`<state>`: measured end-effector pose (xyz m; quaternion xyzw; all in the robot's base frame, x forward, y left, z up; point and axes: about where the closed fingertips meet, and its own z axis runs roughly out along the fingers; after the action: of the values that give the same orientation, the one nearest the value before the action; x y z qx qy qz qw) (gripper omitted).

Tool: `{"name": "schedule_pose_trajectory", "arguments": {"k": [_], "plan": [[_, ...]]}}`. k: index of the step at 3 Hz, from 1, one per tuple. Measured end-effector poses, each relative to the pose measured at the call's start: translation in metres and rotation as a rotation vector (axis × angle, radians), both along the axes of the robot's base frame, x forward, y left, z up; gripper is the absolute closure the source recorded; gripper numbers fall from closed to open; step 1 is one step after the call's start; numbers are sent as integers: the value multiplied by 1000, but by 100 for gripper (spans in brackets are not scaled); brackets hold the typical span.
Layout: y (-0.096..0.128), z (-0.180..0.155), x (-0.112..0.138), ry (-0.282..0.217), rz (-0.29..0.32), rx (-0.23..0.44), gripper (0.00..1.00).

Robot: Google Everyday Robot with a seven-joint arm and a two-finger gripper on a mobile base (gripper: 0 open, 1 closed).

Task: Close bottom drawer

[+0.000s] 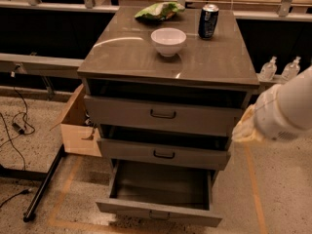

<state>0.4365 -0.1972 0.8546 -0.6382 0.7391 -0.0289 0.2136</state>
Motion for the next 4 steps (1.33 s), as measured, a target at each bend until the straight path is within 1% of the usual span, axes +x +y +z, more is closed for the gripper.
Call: {"name": "schedule_pose_trajectory", "arguments": {"k": [1, 2, 3, 4], "plan": [[18, -83, 3, 5, 74, -40, 100], [48, -157, 53, -63, 110, -48, 100], [47, -145, 61, -113, 102, -46, 100], [47, -145, 61, -114, 102, -46, 100]]}}
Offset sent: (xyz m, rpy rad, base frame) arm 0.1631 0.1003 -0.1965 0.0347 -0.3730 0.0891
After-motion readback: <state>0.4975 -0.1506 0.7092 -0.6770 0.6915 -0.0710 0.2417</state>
